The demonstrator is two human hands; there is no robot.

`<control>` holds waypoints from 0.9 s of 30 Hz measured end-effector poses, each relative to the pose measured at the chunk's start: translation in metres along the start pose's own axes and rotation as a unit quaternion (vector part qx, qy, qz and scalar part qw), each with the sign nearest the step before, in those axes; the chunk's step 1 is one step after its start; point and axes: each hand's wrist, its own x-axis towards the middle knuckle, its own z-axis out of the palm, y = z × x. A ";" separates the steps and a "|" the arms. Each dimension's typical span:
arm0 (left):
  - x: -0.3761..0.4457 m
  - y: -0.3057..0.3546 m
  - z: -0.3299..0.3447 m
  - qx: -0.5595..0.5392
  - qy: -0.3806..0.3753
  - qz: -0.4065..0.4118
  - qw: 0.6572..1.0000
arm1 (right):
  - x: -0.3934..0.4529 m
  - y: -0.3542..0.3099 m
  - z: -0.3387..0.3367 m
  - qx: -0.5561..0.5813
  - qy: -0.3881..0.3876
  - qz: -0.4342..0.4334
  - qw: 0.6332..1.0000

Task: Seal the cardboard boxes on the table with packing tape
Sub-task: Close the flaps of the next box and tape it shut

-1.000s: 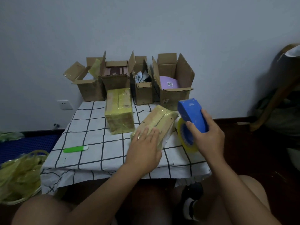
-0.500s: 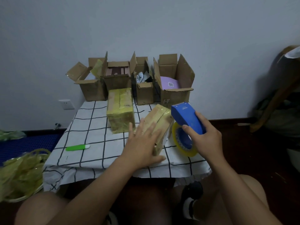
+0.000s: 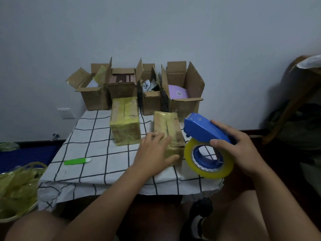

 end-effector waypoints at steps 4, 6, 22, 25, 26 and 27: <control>-0.004 0.004 -0.030 -0.408 0.055 -0.125 0.903 | -0.004 0.003 0.000 0.016 -0.047 0.002 0.999; -0.005 0.011 -0.048 -0.550 -0.021 -0.183 0.815 | -0.004 0.004 0.007 0.040 -0.062 -0.004 0.997; -0.025 -0.005 -0.071 -0.675 -0.119 -0.204 0.699 | -0.002 0.001 0.042 0.074 -0.116 -0.008 0.991; -0.025 -0.008 -0.067 -0.693 -0.121 -0.223 0.675 | -0.003 0.002 0.041 0.070 -0.118 -0.010 0.991; -0.025 -0.008 -0.066 -0.693 -0.122 -0.234 0.671 | -0.003 0.002 0.040 0.068 -0.118 -0.011 0.991; -0.024 -0.008 -0.066 -0.690 -0.123 -0.246 0.669 | -0.002 0.002 0.038 0.064 -0.121 -0.013 0.991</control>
